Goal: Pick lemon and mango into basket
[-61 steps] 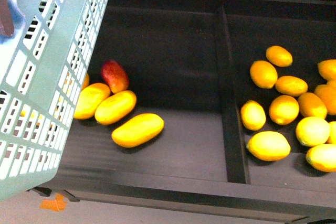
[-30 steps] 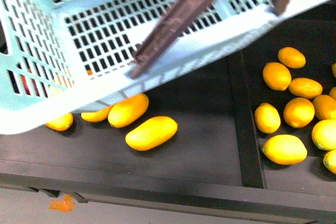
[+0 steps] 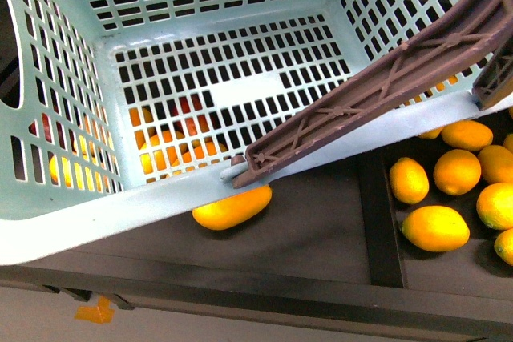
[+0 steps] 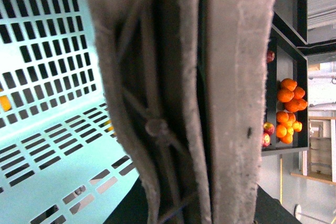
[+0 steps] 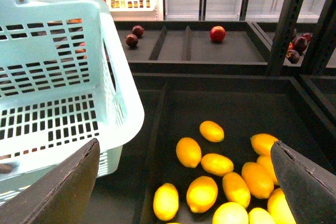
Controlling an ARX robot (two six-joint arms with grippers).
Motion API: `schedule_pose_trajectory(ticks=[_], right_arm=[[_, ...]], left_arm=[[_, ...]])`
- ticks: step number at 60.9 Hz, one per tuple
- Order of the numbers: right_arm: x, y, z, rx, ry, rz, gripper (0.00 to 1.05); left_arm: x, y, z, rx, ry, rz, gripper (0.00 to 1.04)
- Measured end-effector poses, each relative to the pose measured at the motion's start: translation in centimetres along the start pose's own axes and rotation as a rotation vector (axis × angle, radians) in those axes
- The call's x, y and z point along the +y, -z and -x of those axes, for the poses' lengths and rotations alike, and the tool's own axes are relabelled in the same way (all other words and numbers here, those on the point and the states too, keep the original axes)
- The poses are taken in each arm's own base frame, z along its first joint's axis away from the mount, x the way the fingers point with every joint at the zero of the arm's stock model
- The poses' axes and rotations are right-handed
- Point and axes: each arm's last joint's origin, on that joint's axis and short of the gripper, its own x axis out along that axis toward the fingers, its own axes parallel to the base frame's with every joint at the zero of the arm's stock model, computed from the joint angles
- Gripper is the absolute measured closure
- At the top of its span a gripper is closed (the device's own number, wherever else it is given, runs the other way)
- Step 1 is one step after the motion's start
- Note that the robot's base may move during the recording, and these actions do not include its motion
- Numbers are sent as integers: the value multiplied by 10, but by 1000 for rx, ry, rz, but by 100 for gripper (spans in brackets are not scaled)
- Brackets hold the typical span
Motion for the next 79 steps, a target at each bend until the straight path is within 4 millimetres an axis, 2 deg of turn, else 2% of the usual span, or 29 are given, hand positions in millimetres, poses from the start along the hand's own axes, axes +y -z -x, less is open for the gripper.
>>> schedule_pose_trajectory(ticks=[14,18,27,36,39,42,46,50,55,62,79], right_arm=[[0,0,0,3,4,-5,9],[-3,1,-4,129,78,-96,9],[-19,5,-40,239,210,-240,9],[-43,6,-101,310,229,-363,9],[-49,16,-125,370,243,-390,9],[-56,40,-156,470,262,-402,9],[-60,70,-183,587,301,-410,9],[-61,98,-200,687,326,-430,9],[-59,126,-217,773,340,-459,9],[-54,152,-239,838,349,-518,9],[-39,185,-273,909,382,-627,9]], left_arm=[[-1,1,0,-6,-6,-2,88],[0,0,0,-11,-10,-2,88],[0,0,0,-6,-5,-3,88],[0,1,0,-2,-3,-2,88],[0,1,0,-4,-4,-3,88],[0,0,0,-6,-5,-2,88],[0,0,0,-7,-7,-2,88],[0,0,0,-7,-7,-2,88],[0,0,0,-7,-7,-2,88],[0,0,0,-6,-6,-2,88],[0,0,0,-6,-5,-2,88]])
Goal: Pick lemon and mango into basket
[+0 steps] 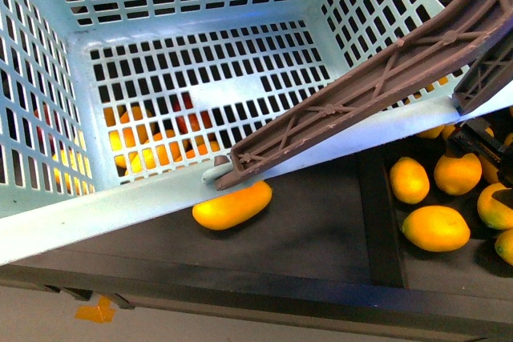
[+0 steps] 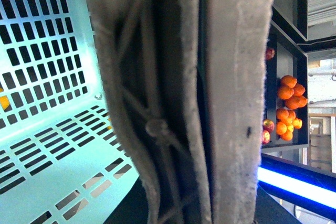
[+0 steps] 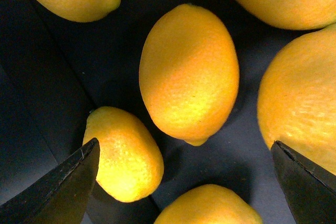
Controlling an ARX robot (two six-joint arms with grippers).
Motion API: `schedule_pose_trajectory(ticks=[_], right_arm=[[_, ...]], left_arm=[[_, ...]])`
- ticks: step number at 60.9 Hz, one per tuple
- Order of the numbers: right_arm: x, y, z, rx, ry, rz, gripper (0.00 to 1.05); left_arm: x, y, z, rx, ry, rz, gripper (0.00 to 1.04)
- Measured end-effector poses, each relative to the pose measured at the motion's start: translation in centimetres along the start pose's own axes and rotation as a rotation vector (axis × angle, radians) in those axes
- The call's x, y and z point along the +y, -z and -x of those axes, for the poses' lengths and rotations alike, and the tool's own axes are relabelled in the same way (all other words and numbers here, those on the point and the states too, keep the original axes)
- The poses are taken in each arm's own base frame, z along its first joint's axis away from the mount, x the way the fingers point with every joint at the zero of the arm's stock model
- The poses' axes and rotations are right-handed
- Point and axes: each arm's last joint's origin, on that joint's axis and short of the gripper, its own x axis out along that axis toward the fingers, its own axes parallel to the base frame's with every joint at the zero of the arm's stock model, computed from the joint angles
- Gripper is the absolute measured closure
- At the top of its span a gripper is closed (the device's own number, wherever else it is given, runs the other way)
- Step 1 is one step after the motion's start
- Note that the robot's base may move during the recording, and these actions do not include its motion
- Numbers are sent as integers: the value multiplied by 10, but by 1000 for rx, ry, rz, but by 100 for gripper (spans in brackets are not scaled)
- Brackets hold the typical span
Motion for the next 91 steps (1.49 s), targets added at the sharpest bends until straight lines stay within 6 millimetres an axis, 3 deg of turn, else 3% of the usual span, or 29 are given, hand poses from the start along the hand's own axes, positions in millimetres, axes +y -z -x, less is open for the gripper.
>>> schedule_pose_trajectory(ticks=[23,62,75,86,91], right_arm=[[21,-7,-37,3,40,-47,9],[30,-20,-63,-11,91,-49,9],[25,-13,-67,7,99,-63,36],[20,-6,-54,8,80,-68,40],[16,-7,-38,-17,39,-63,41]], left_arm=[[0,0,0,-1,-1,0,88],[0,0,0,-1,0,0,88],[0,0,0,-1,-1,0,88],[0,0,0,0,0,0,88],[0,0,0,1,0,0,88]])
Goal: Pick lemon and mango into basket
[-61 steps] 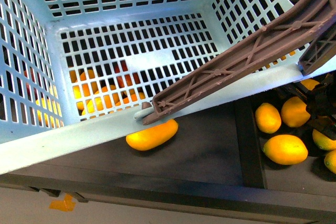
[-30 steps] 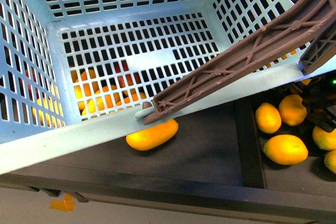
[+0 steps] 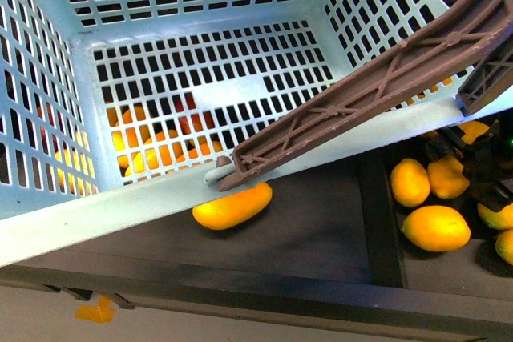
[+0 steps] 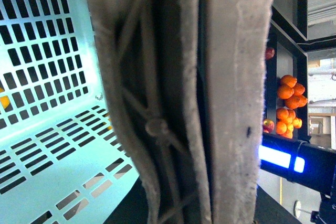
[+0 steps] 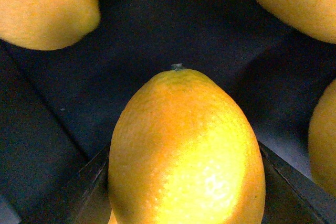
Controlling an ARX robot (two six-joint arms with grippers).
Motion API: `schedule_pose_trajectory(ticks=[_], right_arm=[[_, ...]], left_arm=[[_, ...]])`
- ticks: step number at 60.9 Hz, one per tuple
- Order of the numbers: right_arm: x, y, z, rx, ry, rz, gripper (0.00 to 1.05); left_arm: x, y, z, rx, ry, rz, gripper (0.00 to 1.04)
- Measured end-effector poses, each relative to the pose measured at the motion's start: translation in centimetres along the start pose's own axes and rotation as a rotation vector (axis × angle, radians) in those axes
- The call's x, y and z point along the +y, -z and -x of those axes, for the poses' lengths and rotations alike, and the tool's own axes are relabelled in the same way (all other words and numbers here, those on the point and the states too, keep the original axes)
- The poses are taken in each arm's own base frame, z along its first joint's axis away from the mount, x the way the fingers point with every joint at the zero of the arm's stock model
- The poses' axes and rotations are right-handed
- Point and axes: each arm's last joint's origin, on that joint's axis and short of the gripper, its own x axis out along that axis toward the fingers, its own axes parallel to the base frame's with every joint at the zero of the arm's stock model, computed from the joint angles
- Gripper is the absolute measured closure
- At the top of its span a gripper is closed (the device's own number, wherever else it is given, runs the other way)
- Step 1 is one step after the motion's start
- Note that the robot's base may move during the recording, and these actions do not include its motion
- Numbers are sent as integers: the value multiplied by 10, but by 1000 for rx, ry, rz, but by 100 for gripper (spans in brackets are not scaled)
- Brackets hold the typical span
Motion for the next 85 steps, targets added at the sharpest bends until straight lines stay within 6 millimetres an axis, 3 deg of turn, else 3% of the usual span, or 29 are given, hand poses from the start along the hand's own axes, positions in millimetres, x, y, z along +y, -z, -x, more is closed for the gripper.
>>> schedule_pose_trajectory(ticks=[3,11,27,36,44,52,65,72,85], right_arm=[[-1,-3,10,-13,-28,11,41],[-6,-23,59,-107,-129,46,41],[-22,-71,195,-368,-311,73,41],[0,-82,271,-539,-467,115,41],[32,-68,312,-600,-591,171,41],[67,-42,323,-579,-673,225,41],[127,14,306,-441,-764,296,41],[137,33,300,-399,-757,329,41],[136,39,297,-415,-709,348,11]], left_arm=[[0,0,0,0,0,0,88],[0,0,0,0,0,0,88],[0,0,0,-1,-1,0,88],[0,0,0,-1,-1,0,88],[0,0,0,2,1,1,88],[0,0,0,0,0,0,88],[0,0,0,0,0,0,88],[0,0,0,0,0,0,88],[0,0,0,-6,-5,1,88]])
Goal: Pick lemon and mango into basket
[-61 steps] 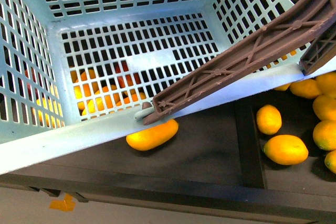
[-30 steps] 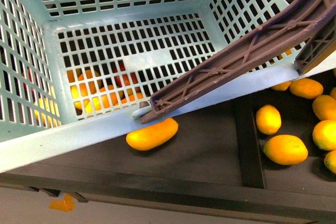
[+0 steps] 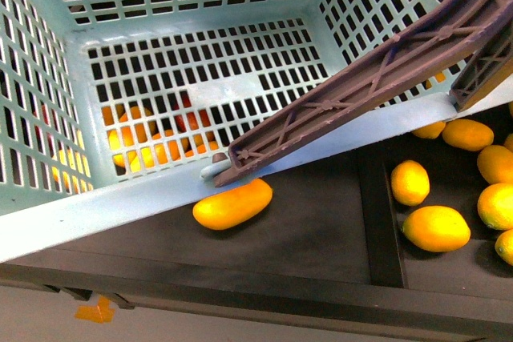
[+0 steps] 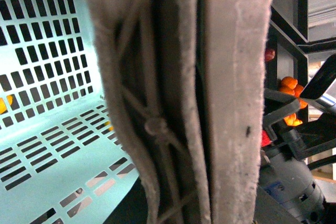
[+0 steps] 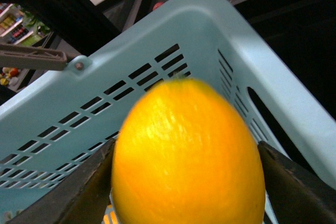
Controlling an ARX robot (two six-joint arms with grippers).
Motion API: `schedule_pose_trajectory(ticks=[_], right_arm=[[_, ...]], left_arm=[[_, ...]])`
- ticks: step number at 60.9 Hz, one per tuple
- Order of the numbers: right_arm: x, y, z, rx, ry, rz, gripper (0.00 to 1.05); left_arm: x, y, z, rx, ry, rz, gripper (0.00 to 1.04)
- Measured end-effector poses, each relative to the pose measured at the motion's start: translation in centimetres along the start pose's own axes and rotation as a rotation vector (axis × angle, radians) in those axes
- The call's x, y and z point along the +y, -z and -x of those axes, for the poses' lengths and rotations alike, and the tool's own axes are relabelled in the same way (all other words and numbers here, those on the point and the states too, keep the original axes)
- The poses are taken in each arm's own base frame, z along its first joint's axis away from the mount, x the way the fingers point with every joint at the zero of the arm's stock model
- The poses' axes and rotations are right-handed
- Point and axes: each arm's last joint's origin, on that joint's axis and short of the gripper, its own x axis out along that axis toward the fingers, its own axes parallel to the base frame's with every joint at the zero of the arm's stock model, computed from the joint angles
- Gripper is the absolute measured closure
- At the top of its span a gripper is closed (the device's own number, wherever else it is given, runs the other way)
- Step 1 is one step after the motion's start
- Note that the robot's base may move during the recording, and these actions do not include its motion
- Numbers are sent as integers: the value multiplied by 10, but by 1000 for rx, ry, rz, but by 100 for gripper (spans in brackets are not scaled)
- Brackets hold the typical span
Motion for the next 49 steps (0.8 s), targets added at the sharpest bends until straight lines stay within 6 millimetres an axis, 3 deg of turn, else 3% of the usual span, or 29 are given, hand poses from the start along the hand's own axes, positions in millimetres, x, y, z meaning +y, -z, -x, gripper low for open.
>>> schedule_pose_trajectory(ticks=[6,14,21,28,38,49], right_arm=[[-8,-8,15,-45,29,6,9],[-41,-39,74,-229,150,34,10],[-56,-41,105,-317,172,234,26],[-67,-23,119,-304,181,401,45],[-82,2,130,-266,199,469,71],[-97,14,146,-273,205,484,100]], left_arm=[[1,0,-1,2,-3,0,88],[1,1,-2,11,2,4,88],[1,0,-1,6,-2,1,88],[0,1,-2,11,1,-2,88],[0,1,-2,13,3,6,88],[1,1,-2,7,-1,-6,88]])
